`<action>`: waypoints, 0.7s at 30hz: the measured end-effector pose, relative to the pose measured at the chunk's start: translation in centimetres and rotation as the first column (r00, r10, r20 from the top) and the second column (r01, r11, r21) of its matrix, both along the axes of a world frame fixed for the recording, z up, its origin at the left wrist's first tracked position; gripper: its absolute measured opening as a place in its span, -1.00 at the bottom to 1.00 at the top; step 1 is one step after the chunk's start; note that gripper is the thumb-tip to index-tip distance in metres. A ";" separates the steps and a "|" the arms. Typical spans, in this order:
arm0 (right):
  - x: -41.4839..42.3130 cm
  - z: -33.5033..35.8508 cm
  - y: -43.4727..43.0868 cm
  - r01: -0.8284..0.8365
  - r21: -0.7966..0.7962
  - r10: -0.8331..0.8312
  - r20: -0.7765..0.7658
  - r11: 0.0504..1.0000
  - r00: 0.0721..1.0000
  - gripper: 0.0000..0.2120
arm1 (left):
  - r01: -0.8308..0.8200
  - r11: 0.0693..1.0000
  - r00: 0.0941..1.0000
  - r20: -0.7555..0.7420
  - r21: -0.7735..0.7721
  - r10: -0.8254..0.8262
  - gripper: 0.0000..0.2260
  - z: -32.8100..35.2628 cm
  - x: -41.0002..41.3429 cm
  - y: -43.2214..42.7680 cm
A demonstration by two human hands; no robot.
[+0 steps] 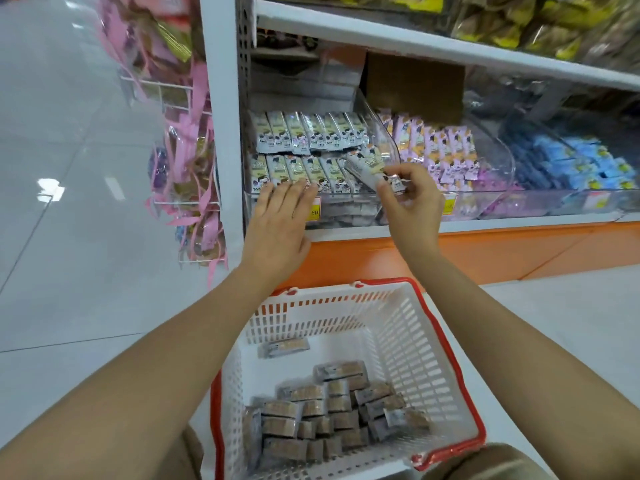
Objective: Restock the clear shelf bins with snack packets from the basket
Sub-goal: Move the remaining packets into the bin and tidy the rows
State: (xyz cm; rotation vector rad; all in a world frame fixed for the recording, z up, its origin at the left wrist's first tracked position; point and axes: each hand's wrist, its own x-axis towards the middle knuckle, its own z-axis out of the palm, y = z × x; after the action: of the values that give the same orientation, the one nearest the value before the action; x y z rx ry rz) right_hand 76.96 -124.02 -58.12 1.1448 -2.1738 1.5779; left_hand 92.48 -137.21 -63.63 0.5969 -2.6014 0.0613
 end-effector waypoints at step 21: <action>1.1 -3.2 -1.2 -0.060 0.186 0.104 -0.239 0.981 0.966 -0.75 | 0.080 0.991 0.997 -0.004 -0.106 -0.081 -0.28 -1.3 1.6 0.9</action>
State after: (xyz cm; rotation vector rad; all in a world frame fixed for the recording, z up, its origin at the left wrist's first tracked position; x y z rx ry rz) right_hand 78.03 -125.18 -61.33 1.4183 -2.1565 1.2122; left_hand 94.06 -136.34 -64.89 0.4527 -2.5922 0.1689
